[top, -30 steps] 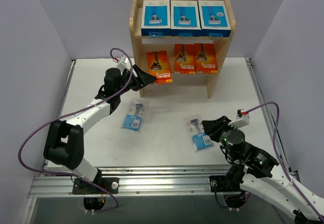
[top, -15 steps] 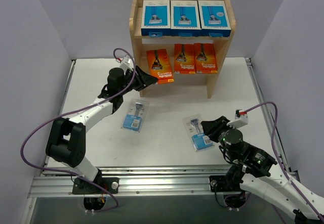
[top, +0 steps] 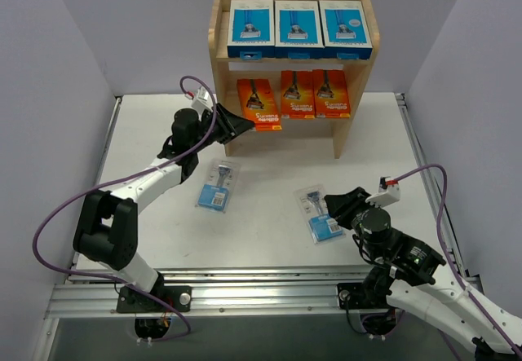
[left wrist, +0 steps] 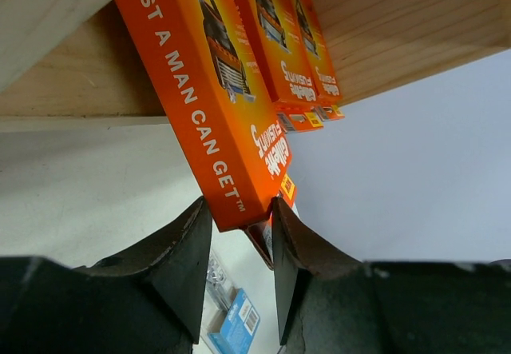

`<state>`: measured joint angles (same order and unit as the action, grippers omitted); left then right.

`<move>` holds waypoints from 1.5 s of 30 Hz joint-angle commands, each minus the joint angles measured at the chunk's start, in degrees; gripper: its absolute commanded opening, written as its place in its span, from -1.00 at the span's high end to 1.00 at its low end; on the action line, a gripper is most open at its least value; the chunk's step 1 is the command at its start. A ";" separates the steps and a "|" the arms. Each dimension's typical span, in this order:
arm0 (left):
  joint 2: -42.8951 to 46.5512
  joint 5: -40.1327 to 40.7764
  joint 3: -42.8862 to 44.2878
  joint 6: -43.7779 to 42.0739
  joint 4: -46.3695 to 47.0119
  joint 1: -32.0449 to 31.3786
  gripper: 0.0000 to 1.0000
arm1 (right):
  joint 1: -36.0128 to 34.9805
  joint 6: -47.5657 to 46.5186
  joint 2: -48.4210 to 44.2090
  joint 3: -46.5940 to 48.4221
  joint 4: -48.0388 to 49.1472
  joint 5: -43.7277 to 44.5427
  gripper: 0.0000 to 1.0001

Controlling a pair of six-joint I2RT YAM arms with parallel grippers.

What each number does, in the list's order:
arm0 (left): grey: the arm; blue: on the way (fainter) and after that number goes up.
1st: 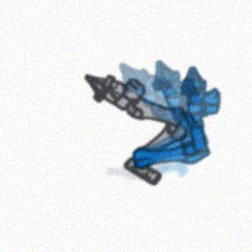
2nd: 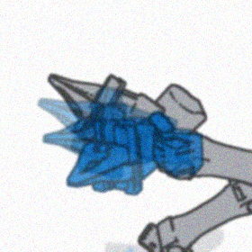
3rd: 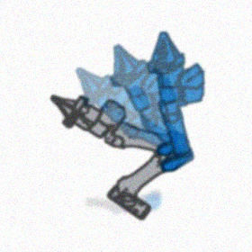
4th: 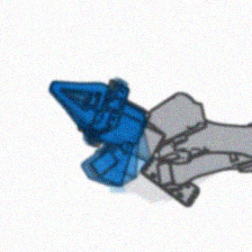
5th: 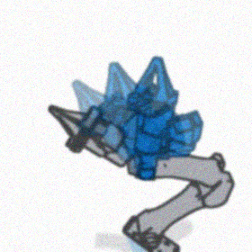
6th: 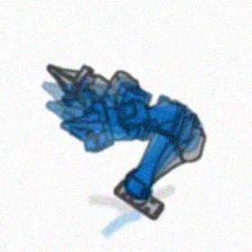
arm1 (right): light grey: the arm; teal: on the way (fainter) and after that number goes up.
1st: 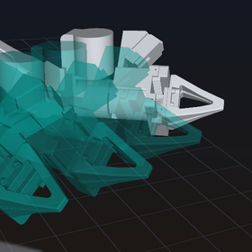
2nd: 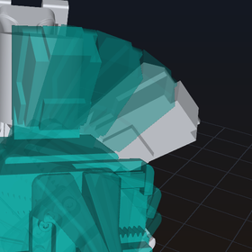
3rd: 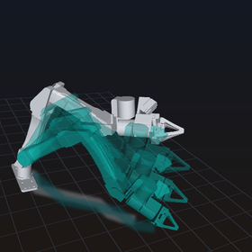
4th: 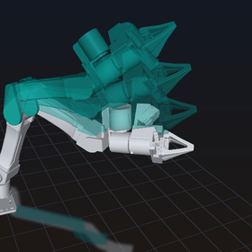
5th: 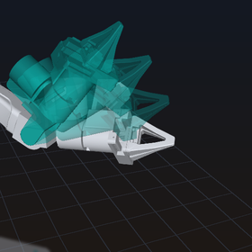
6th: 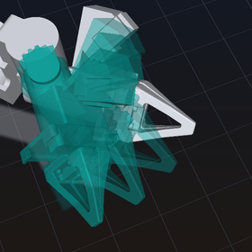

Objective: Place and organize the shaving razors onto the shelf

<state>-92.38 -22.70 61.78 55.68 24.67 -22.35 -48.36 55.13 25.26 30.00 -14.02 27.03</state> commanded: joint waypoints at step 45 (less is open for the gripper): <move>22.59 32.45 -7.28 -1.45 -0.06 -6.03 0.95 | 0.28 0.77 -5.57 -1.96 -2.68 2.60 0.47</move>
<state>-72.88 4.91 54.94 55.00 21.41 -27.11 -48.36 55.64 20.01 28.49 -16.91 28.10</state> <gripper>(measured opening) 0.338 0.268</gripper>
